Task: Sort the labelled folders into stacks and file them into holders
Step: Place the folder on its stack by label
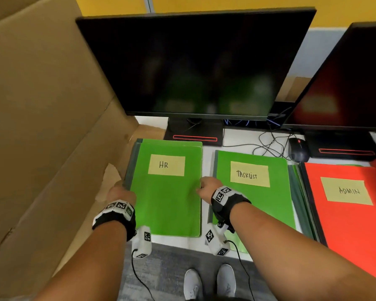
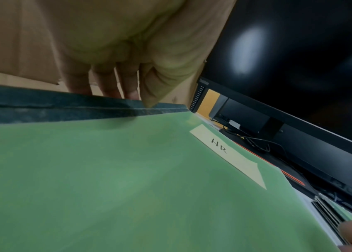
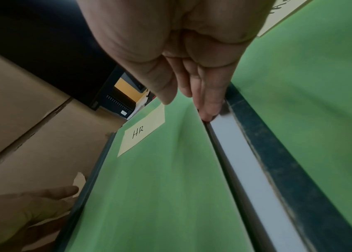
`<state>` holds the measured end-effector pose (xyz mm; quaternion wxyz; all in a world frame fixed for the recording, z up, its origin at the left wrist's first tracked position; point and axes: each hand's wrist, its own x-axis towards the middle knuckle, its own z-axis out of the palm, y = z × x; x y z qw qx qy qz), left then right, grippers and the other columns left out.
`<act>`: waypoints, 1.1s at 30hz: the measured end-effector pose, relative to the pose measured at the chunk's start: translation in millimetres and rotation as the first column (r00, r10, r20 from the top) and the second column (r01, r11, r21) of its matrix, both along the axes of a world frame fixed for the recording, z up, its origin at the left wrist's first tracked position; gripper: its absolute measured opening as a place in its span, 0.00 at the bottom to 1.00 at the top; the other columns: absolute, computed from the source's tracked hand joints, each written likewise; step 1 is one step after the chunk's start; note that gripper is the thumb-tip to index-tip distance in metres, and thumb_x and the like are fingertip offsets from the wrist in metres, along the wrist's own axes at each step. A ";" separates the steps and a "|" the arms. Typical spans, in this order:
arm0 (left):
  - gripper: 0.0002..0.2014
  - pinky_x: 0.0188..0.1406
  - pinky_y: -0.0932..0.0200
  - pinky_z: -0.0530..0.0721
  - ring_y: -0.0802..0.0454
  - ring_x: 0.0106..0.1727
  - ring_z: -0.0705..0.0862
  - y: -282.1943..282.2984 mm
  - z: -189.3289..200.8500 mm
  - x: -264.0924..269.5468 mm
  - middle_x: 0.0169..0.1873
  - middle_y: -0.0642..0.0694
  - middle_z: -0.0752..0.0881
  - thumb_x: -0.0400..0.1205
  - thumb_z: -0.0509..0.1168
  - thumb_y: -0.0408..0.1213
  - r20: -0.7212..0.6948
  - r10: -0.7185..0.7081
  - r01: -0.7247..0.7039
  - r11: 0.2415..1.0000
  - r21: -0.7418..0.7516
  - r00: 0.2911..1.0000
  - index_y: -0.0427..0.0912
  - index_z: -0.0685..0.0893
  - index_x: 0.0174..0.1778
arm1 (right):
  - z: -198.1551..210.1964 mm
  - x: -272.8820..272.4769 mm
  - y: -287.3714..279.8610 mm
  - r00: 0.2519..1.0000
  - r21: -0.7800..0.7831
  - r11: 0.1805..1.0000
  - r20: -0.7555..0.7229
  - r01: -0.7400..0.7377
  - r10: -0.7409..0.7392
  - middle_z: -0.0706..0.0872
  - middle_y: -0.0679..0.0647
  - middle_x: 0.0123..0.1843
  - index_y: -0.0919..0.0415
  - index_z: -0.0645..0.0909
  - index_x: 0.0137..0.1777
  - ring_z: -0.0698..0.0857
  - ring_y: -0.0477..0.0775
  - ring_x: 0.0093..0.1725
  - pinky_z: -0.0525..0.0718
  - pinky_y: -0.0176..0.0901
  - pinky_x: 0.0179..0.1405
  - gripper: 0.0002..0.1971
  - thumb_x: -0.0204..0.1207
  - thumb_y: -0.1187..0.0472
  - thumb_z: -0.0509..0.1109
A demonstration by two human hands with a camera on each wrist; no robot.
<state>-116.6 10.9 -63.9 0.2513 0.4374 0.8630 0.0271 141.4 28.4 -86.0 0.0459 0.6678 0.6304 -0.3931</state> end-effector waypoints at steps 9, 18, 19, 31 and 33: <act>0.22 0.67 0.45 0.73 0.32 0.69 0.75 14.5 -17.2 -12.5 0.72 0.30 0.73 0.88 0.48 0.43 -0.014 0.016 -0.018 0.985 -0.173 1.000 0.33 0.72 0.73 | -0.9 -5.0 7.1 0.999 -0.001 1.000 0.049 0.016 -0.016 0.76 0.58 0.50 0.61 0.72 0.44 0.79 0.58 0.52 0.75 0.40 0.45 0.07 0.81 0.57 0.62; 0.18 0.63 0.49 0.73 0.32 0.69 0.76 25.5 -30.8 -36.6 0.68 0.27 0.77 0.89 0.48 0.31 0.176 0.062 -0.053 0.997 -0.058 0.982 0.26 0.75 0.69 | -6.4 -24.7 8.0 0.982 -0.042 0.984 0.078 0.176 -0.172 0.80 0.60 0.62 0.64 0.75 0.63 0.82 0.59 0.58 0.80 0.40 0.48 0.18 0.77 0.55 0.66; 0.18 0.60 0.50 0.74 0.32 0.67 0.77 24.6 -31.6 -39.3 0.67 0.29 0.78 0.88 0.49 0.32 0.200 0.073 -0.067 0.997 -0.036 0.977 0.29 0.76 0.69 | -7.1 -26.9 7.5 0.976 -0.052 0.976 0.066 0.213 -0.209 0.79 0.60 0.65 0.63 0.74 0.67 0.82 0.60 0.61 0.82 0.42 0.53 0.22 0.77 0.54 0.67; 0.18 0.60 0.51 0.81 0.42 0.50 0.84 17.0 -34.3 -57.4 0.48 0.45 0.86 0.80 0.64 0.53 0.281 0.004 -0.009 1.000 0.017 0.960 0.45 0.82 0.59 | 7.0 -22.4 2.1 0.864 0.076 0.861 -0.084 0.503 -0.497 0.78 0.63 0.69 0.66 0.70 0.72 0.79 0.62 0.68 0.77 0.42 0.61 0.23 0.79 0.61 0.66; 0.18 0.62 0.52 0.78 0.41 0.57 0.84 15.8 -32.2 -57.0 0.55 0.43 0.86 0.81 0.64 0.49 0.248 -0.019 0.006 0.999 0.053 0.969 0.46 0.81 0.64 | 8.4 -18.3 -0.4 0.818 0.087 0.816 -0.143 0.572 -0.558 0.80 0.64 0.67 0.65 0.71 0.71 0.81 0.63 0.64 0.78 0.43 0.59 0.21 0.79 0.63 0.65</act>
